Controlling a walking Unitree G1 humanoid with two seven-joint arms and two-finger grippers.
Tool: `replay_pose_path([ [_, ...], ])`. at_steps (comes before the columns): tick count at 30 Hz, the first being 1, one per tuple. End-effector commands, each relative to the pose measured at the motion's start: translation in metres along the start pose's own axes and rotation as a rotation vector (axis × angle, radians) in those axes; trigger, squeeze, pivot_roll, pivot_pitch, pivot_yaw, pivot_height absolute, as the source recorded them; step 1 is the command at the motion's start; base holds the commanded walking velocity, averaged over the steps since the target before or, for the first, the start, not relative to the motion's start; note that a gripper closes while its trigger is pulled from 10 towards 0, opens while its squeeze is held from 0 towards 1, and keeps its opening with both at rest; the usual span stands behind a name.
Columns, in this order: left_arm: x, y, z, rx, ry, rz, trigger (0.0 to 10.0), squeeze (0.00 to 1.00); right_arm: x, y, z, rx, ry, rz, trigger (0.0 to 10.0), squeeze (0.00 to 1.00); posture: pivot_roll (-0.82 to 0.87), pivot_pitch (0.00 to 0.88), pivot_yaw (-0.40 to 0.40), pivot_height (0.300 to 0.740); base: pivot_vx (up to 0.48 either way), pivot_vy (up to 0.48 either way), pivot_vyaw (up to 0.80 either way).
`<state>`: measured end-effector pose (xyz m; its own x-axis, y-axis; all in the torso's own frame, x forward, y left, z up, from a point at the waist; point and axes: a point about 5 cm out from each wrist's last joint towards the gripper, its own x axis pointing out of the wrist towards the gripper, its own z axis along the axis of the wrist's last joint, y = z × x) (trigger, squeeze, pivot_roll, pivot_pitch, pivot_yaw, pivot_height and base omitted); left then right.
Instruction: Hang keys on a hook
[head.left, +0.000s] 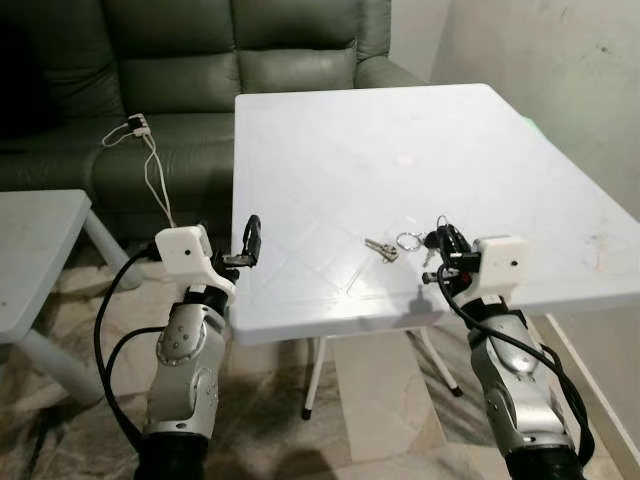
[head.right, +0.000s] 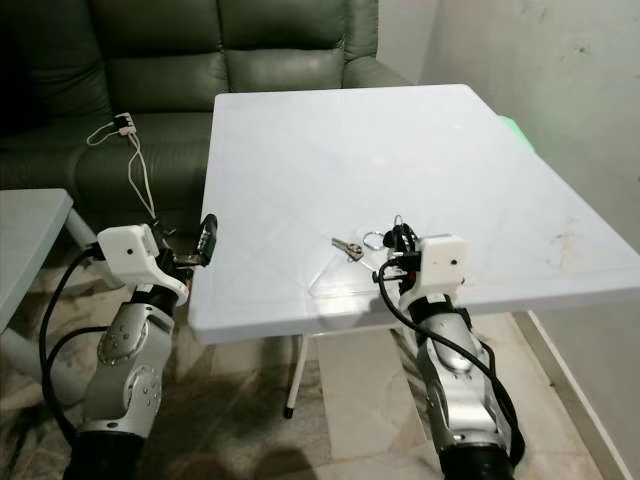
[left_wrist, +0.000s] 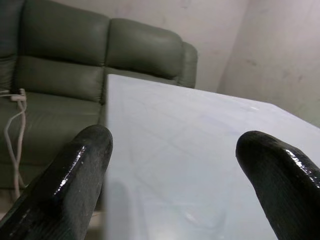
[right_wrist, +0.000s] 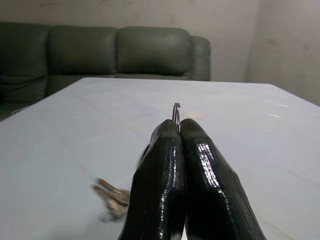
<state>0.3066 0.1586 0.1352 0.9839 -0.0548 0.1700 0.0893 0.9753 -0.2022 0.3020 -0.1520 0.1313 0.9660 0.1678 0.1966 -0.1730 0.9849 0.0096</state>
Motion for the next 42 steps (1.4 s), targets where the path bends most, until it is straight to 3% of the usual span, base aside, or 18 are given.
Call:
replay_pose_path([
  [1,0.0038,-0.0089,-0.0004,-0.028,0.001,-0.014,10.0,0.0,-0.0032,-0.0068,-0.001,-0.014,0.007,-0.016,10.0,0.0,0.0,0.0,-0.024,0.74,0.0,0.0,-0.79],
  [3,0.0042,-0.0084,-0.0004,-0.059,0.003,-0.008,10.0,0.0,-0.0034,-0.0067,-0.0011,-0.016,0.008,-0.015,10.0,0.0,0.0,0.0,-0.024,0.74,0.0,0.0,-0.78],
  [6,0.0054,-0.0079,-0.0018,-0.019,0.022,-0.004,10.0,0.0,-0.004,-0.0073,-0.0014,-0.017,0.009,-0.013,10.0,0.0,0.0,0.0,-0.023,0.74,0.0,0.0,-0.78],
  [15,0.0065,-0.0079,-0.0046,-0.044,0.036,0.018,10.0,0.0,-0.0051,-0.0084,-0.0008,-0.026,0.01,-0.008,10.0,0.0,-0.01,0.0,-0.024,0.74,0.0,0.0,-0.78],
  [42,0.0083,-0.0044,-0.0041,-0.02,0.047,0.022,10.0,0.0,-0.0037,-0.0101,0.0015,-0.017,-0.001,-0.044,10.0,0.0,-0.01,0.0,-0.022,0.74,0.0,0.0,-0.79],
])
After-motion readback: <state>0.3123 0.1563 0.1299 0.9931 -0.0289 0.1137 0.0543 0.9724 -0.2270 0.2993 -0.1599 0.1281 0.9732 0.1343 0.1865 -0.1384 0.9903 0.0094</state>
